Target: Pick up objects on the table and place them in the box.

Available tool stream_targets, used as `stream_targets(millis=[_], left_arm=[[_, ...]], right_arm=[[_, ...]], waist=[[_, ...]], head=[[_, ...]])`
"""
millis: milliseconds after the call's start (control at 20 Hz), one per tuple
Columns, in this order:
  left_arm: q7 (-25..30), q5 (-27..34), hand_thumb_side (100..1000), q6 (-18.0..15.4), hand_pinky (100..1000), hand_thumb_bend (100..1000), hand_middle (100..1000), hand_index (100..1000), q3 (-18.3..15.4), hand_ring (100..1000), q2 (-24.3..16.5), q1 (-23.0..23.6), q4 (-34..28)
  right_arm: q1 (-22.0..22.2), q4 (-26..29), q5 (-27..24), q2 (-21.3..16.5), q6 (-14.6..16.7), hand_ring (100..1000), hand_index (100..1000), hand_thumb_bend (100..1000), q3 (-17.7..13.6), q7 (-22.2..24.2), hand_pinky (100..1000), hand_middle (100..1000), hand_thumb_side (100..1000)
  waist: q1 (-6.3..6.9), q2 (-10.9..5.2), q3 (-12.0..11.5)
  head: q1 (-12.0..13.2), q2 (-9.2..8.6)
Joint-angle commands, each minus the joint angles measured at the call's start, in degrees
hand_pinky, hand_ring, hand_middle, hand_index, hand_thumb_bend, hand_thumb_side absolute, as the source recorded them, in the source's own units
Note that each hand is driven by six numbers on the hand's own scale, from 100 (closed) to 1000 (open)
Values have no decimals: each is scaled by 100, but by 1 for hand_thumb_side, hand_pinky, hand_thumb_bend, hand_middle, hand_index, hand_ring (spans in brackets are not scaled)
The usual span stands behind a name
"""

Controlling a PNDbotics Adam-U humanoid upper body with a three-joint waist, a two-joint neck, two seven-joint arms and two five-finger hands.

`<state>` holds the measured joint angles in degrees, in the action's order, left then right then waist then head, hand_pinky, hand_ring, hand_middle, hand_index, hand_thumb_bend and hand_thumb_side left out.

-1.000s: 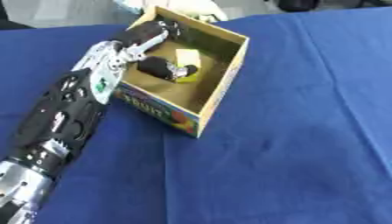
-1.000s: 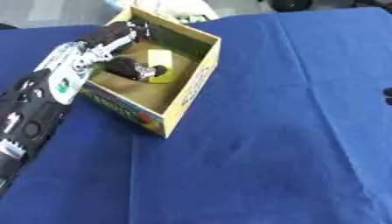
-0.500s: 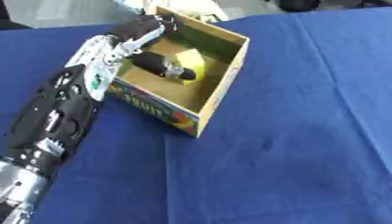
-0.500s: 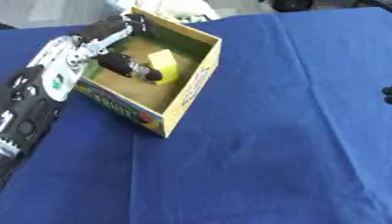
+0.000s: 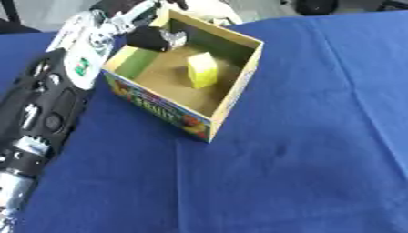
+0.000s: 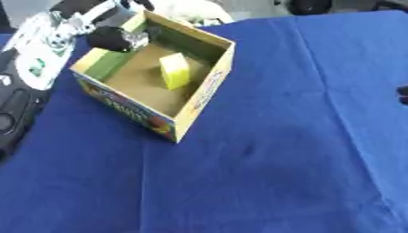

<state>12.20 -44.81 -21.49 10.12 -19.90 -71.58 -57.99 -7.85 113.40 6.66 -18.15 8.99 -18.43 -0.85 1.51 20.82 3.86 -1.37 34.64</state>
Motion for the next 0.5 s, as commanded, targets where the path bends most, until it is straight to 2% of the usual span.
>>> stream_targets(millis=[50,200,350,500], left_arm=[[-84,298,726,-222,761,100,854,827,44,828,-482,49,-541],[-307,549,688,-428,763,100,844,836,38,830,-868,335,-950],[-559,804,696,-637,763,100,837,838,-58,831,-1251,711,-1364],[-822,1068,699,-664,763,100,836,833,-249,833,-1576,1135,-1792]], right_arm=[[30,119,64,-219,5,696,822,100,-91,-73,690,573,1000],[67,119,90,-258,17,697,822,100,-111,-116,691,574,1000],[82,119,104,-274,23,698,821,100,-121,-149,691,574,1000],[104,119,118,-290,30,698,821,100,-136,-181,692,575,1000]], waist=[[-24,-195,-69],[-45,-252,-168],[-86,-279,-245],[-140,-295,-328]], head=[[-76,84],[-96,115],[-101,100],[-120,65]])
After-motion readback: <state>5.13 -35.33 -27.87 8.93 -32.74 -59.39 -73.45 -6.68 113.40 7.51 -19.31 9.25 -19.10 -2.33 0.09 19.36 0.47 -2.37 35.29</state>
